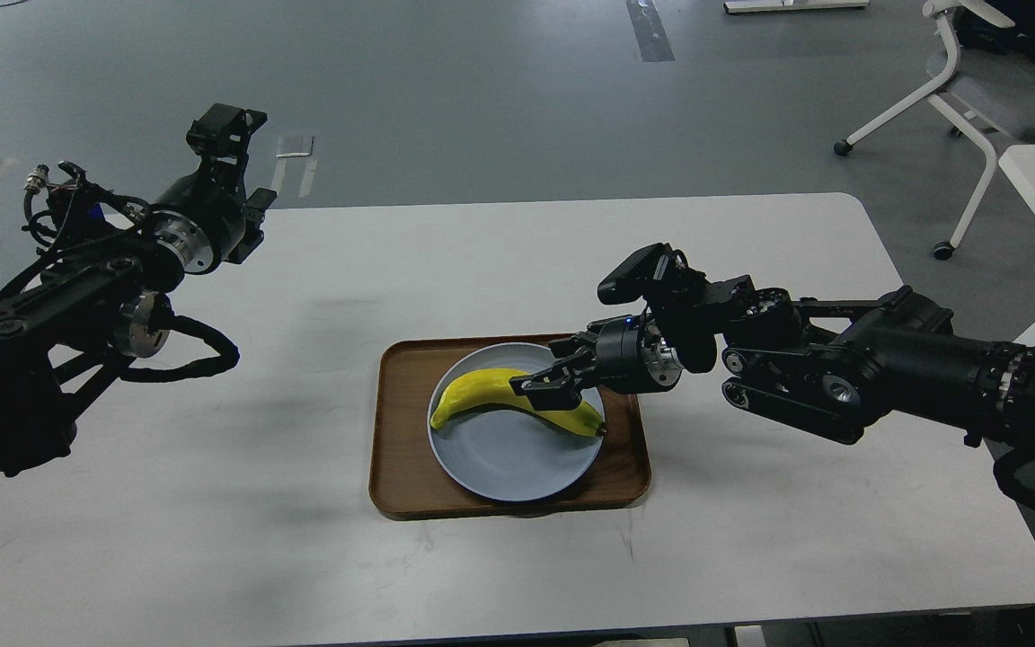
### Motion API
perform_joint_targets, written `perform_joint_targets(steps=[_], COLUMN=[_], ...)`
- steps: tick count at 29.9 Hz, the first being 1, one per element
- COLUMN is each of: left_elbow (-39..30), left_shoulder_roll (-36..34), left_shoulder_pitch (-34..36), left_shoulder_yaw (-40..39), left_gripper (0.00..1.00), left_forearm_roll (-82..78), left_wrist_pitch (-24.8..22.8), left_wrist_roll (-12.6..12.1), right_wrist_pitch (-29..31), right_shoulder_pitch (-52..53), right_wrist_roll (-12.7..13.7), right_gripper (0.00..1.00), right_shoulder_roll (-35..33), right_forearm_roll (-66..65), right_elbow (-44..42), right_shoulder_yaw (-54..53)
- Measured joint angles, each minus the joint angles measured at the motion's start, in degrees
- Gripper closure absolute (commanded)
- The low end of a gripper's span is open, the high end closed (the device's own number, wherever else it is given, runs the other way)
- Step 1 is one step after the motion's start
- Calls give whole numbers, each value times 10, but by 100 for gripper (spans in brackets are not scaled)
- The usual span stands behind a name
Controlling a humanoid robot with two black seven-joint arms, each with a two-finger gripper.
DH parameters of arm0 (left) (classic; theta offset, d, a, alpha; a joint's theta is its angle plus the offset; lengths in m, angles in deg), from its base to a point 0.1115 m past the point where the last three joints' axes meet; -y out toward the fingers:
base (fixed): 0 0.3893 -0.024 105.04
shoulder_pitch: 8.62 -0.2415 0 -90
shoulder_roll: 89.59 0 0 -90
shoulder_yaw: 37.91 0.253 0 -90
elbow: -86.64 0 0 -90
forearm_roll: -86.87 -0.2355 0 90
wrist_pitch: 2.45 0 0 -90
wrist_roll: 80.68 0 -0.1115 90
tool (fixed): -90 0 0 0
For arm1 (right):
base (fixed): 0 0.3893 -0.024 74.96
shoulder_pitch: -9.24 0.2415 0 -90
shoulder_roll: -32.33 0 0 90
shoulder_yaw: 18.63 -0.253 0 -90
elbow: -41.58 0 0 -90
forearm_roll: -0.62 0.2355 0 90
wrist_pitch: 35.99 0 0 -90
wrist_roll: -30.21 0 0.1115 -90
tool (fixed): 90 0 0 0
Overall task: Place banana on plate with both arms
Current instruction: 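Open the right gripper and lift it away from the plate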
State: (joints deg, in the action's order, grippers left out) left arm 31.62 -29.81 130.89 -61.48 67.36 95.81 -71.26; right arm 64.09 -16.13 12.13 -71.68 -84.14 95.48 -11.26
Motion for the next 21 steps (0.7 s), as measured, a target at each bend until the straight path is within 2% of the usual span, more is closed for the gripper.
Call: perform_joint_targets(steps=[6, 11, 14, 17, 21], left_elbow=[-1, -3, -13, -37, -45], left_shoulder_roll=[5, 21, 26, 28, 28], left_shoulder_pitch=[0, 2, 1, -14, -41], left_shoulder_yaw=[0, -4, -19, -55, -94], left_gripper=[2, 2, 2, 2, 2], left_forearm_roll=[0, 4, 13, 46, 99], left_wrist_pitch=[-1, -3, -9, -35, -90], left_wrist_roll=[-1, -1, 3, 13, 16], right_wrist_pitch=[0, 7, 39, 90, 110], right_shoulder_pitch=[28, 26, 14, -18, -69], right_wrist_roll=[12, 71, 88, 92, 92], right_gripper=[0, 0, 0, 0, 0], right_shoulder_roll=[-25, -47, -75, -98, -103], right_forearm_roll=[157, 433, 608, 737, 774], right_elbow=[-11, -39, -43, -54, -93], right_shoulder_yaw=[-58, -145, -189, -240, -323])
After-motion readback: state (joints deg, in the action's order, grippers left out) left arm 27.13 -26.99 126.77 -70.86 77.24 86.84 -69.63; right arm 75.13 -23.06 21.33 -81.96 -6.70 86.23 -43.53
